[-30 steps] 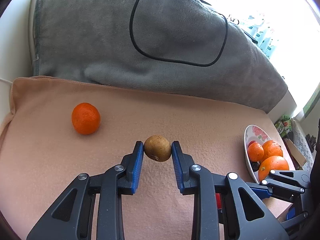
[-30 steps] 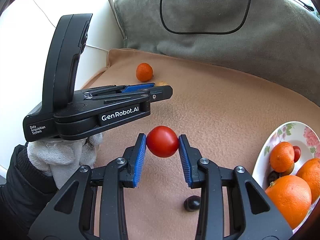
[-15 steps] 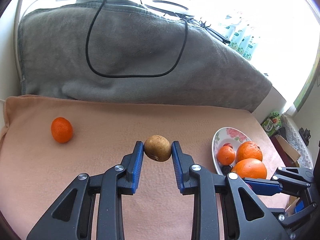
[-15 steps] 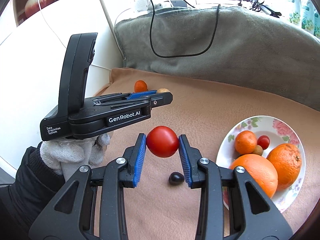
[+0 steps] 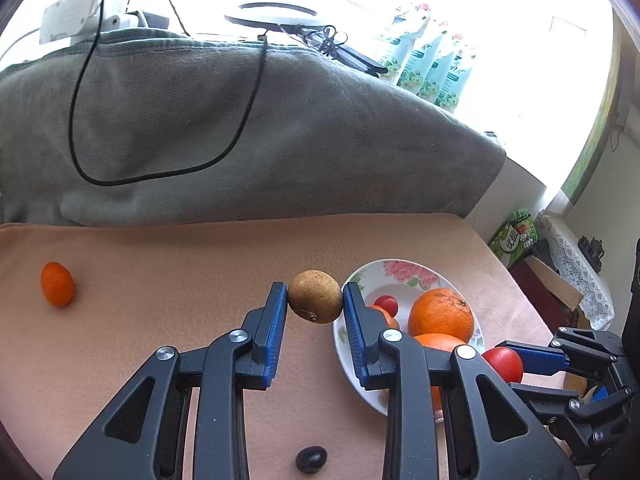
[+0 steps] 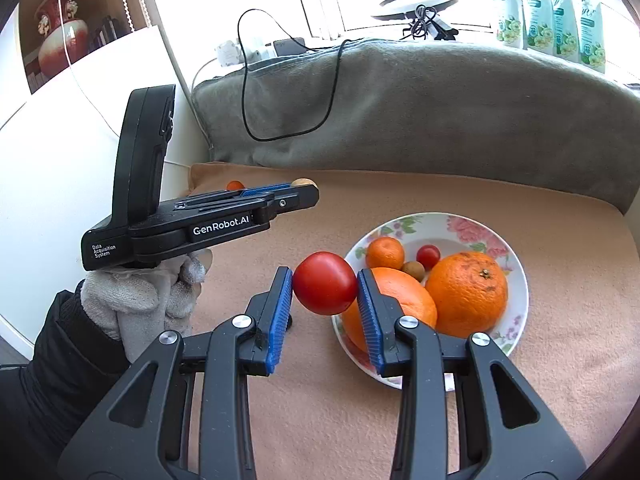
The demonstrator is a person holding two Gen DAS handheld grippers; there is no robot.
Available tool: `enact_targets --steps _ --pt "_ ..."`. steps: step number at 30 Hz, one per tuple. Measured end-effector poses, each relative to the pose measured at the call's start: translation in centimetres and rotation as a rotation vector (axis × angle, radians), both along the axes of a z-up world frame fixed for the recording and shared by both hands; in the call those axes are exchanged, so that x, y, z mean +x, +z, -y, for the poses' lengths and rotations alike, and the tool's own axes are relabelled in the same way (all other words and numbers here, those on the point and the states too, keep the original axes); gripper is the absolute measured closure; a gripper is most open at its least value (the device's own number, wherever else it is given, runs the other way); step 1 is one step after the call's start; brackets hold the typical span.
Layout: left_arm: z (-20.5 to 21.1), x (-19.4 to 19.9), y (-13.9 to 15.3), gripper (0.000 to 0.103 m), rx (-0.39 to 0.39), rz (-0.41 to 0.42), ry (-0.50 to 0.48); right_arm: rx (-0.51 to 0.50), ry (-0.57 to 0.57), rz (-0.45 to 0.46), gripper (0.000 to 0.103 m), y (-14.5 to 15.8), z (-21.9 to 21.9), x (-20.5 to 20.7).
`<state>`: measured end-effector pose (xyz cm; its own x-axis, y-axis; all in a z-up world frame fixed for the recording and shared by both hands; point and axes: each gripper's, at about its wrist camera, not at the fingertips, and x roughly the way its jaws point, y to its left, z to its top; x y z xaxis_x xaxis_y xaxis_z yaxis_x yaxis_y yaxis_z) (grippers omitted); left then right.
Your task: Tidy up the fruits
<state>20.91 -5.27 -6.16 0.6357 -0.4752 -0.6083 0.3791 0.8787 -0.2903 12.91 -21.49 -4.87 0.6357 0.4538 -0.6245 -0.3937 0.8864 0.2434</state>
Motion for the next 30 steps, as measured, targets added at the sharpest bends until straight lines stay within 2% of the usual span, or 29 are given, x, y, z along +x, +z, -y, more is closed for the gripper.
enact_targets --steps 13,30 --pt "5.5 0.6 0.2 0.076 0.026 -0.002 -0.082 0.004 -0.088 -0.037 0.068 -1.8 5.7 -0.8" --pt "10.5 1.5 0.0 0.076 0.078 -0.009 -0.149 0.024 -0.101 -0.084 0.068 -3.9 7.8 0.0"
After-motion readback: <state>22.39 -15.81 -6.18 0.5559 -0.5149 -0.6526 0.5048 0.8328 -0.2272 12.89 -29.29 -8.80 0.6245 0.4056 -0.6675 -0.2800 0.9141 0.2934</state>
